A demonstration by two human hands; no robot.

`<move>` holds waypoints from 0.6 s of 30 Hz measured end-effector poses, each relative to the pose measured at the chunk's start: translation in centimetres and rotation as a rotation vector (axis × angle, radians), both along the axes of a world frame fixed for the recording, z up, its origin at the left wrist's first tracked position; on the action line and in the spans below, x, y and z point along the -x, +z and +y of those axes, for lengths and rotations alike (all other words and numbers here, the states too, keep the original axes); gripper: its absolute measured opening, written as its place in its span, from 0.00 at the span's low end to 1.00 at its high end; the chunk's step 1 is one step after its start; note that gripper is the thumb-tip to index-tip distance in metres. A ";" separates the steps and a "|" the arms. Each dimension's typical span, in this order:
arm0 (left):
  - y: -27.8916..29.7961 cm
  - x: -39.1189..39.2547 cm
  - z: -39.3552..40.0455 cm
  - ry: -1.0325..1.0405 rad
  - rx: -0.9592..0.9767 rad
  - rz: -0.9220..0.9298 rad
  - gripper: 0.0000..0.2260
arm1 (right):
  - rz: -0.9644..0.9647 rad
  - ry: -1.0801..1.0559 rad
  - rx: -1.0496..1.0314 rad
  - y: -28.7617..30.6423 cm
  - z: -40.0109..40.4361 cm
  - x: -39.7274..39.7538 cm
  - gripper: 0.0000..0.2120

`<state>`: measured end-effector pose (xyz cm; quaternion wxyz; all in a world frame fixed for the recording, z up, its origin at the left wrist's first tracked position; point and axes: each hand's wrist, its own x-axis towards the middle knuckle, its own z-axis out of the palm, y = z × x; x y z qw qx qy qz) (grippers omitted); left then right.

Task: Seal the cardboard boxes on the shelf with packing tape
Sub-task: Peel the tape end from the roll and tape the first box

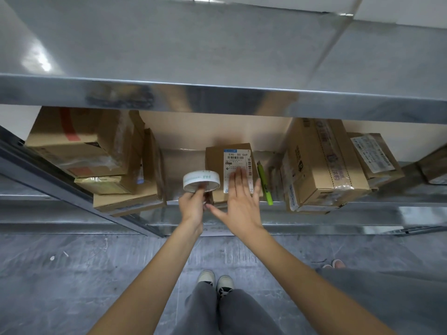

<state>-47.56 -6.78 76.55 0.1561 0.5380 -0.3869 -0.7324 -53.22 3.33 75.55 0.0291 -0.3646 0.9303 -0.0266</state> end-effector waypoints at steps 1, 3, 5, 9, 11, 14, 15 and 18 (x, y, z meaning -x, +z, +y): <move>-0.1 0.1 0.1 0.019 0.029 -0.015 0.07 | -0.006 -0.005 0.010 -0.1 -0.4 -0.2 0.49; -0.3 0.1 0.0 0.020 0.067 -0.004 0.07 | -0.003 -0.022 0.001 -0.6 -0.8 -0.3 0.48; -0.3 -0.2 -0.2 -0.009 0.092 0.032 0.03 | 0.015 -0.043 -0.015 -1.0 -0.7 -0.2 0.46; -0.4 -1.7 -0.8 0.024 0.097 0.082 0.06 | 0.042 -0.052 -0.009 -1.1 -0.8 -0.1 0.44; -1.0 -2.6 -1.2 0.079 0.086 0.057 0.07 | 0.053 -0.034 -0.003 -1.2 -0.9 -0.1 0.41; -2.0 -3.3 -1.7 0.050 0.054 0.006 0.08 | 0.076 -0.001 -0.003 -1.4 -0.8 -0.3 0.34; -2.3 -3.1 -1.8 0.037 0.027 0.001 0.09 | 0.077 0.009 -0.002 -1.4 -0.8 -0.3 0.32; -2.3 -2.2 -2.0 0.020 -0.104 -0.012 0.10 | 0.072 0.015 -0.006 -1.4 -0.9 -0.2 0.30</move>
